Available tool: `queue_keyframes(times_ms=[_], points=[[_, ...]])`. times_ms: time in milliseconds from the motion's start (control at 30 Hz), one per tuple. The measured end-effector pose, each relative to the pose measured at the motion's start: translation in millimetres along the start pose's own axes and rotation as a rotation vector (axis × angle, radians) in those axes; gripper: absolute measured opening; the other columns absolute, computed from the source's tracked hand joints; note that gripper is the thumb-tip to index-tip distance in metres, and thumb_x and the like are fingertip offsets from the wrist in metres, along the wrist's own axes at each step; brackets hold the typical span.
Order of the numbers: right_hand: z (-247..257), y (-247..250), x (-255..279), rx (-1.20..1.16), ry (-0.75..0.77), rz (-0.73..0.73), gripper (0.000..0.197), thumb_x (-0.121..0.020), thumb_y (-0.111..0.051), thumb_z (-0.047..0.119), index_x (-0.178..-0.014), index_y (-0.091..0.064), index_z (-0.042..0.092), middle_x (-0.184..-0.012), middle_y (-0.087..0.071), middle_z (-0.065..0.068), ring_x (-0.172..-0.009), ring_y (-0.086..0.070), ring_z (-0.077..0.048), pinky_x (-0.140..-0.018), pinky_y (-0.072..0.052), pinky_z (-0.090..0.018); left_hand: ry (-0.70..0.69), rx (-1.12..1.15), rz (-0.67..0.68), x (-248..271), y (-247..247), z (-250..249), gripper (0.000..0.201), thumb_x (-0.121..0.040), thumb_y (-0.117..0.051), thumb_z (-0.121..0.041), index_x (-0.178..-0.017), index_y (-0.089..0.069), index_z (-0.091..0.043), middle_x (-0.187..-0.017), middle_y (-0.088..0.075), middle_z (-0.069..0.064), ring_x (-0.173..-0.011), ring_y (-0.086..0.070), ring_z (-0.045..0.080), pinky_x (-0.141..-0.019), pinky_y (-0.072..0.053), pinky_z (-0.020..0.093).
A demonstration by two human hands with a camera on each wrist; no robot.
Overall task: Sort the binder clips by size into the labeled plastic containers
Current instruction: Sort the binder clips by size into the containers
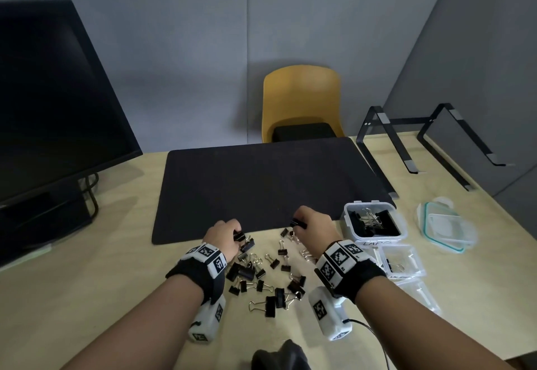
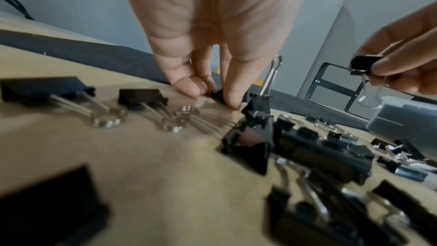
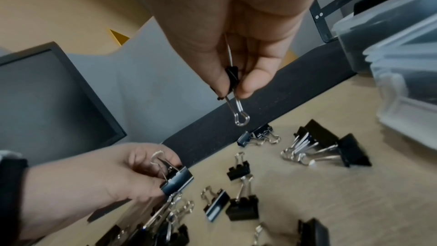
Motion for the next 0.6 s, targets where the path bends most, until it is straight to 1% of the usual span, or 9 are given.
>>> queue_keyframes(times_ms=[100,200,267,333,400,467,500,533,600], points=[[-6.4,8.9,5.4,-0.034,0.013,-0.017,0.017,-0.088,-0.051,0.013,-0.103,-0.06,0.014,-0.096,-0.068,-0.007,-0.087,-0.063,-0.023,-0.07,-0.047,-0.026,0.02,0.026,-0.013,2.8,2.0,-4.0,0.023,-0.092,-0.055,-0.018,-0.115,-0.052,-0.019,-0.115,-0.051,0.009,-0.098,-0.057,0.023,-0.083,-0.048,0.031],[-16.5,19.9,10.7,-0.072,0.016,-0.056,0.013,-0.087,-0.055,0.017,-0.099,-0.06,0.019,-0.096,-0.069,-0.003,-0.09,-0.063,-0.02,-0.077,-0.05,-0.029,0.037,0.064,-0.046,7.4,2.2,-10.1,0.022,-0.094,-0.05,-0.016,-0.116,-0.047,-0.016,-0.108,-0.048,0.009,-0.084,-0.055,0.021,-0.075,-0.048,0.03],[-23.2,30.0,14.8,-0.095,0.024,-0.07,0.012,-0.087,-0.056,0.017,-0.099,-0.06,0.019,-0.096,-0.068,0.0,-0.088,-0.062,-0.016,-0.078,-0.048,-0.026,0.037,0.086,-0.071,11.9,2.2,-16.5,0.021,-0.095,-0.047,-0.015,-0.116,-0.044,-0.016,-0.103,-0.045,0.008,-0.08,-0.053,0.019,-0.069,-0.045,0.028],[-30.7,42.6,18.8,-0.097,0.033,-0.08,0.012,-0.088,-0.056,0.017,-0.099,-0.06,0.018,-0.094,-0.067,0.002,-0.084,-0.058,-0.013,-0.075,-0.044,-0.022,0.042,0.12,-0.098,16.3,3.0,-24.9,0.021,-0.096,-0.047,-0.015,-0.116,-0.042,-0.016,-0.103,-0.044,0.008,-0.079,-0.053,0.018,-0.066,-0.044,0.027],[-39.7,55.7,22.7,-0.089,0.032,-0.091,0.01,-0.088,-0.057,0.016,-0.097,-0.059,0.017,-0.087,-0.065,0.004,-0.079,-0.057,-0.012,-0.069,-0.041,-0.02,0.035,0.158,-0.128,20.2,4.4,-34.2,0.021,-0.096,-0.047,-0.015,-0.117,-0.041,-0.017,-0.107,-0.046,0.009,-0.082,-0.055,0.02,-0.068,-0.046,0.028],[-50.9,67.3,26.1,-0.098,0.018,-0.106,0.006,-0.087,-0.058,0.015,-0.091,-0.056,0.018,-0.076,-0.06,0.007,-0.072,-0.056,-0.012,-0.058,-0.038,-0.015,0.004,0.201,-0.158,24.2,6.2,-43.1,0.021,-0.096,-0.047,-0.015,-0.116,-0.042,-0.016,-0.11,-0.051,0.009,-0.09,-0.057,0.022,-0.074,-0.048,0.03],[-56.9,72.7,28.1,-0.113,0.005,-0.115,0.007,-0.086,-0.058,0.014,-0.089,-0.054,0.019,-0.073,-0.057,0.008,-0.071,-0.055,-0.011,-0.056,-0.037,-0.012,-0.015,0.229,-0.173,26.4,7.1,-47.7,0.02,-0.096,-0.047,-0.015,-0.116,-0.043,-0.016,-0.111,-0.054,0.008,-0.094,-0.058,0.022,-0.076,-0.048,0.031],[-63.5,78.2,29.9,-0.135,-0.007,-0.119,0.009,-0.086,-0.058,0.013,-0.089,-0.053,0.02,-0.073,-0.057,0.008,-0.071,-0.056,-0.011,-0.056,-0.037,-0.011,-0.032,0.263,-0.19,29.1,8.2,-52.9,0.019,-0.096,-0.047,-0.015,-0.115,-0.043,-0.016,-0.112,-0.056,0.006,-0.097,-0.059,0.021,-0.076,-0.048,0.03],[-76.1,88.9,34.0,-0.169,-0.02,-0.121,0.016,-0.087,-0.057,0.012,-0.098,-0.054,0.023,-0.078,-0.059,0.005,-0.075,-0.059,-0.014,-0.058,-0.039,-0.012,-0.068,0.325,-0.216,35.6,10.8,-65.0,0.021,-0.097,-0.046,-0.015,-0.118,-0.044,-0.017,-0.112,-0.057,0.003,-0.102,-0.058,0.019,-0.075,-0.044,0.026]])
Point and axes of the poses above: each hand's wrist, its own x-axis away from the middle knuckle, its own y-axis out of the back of the hand, z = x × y, the point moved 1 cm from there along -x, towards the middle knuckle
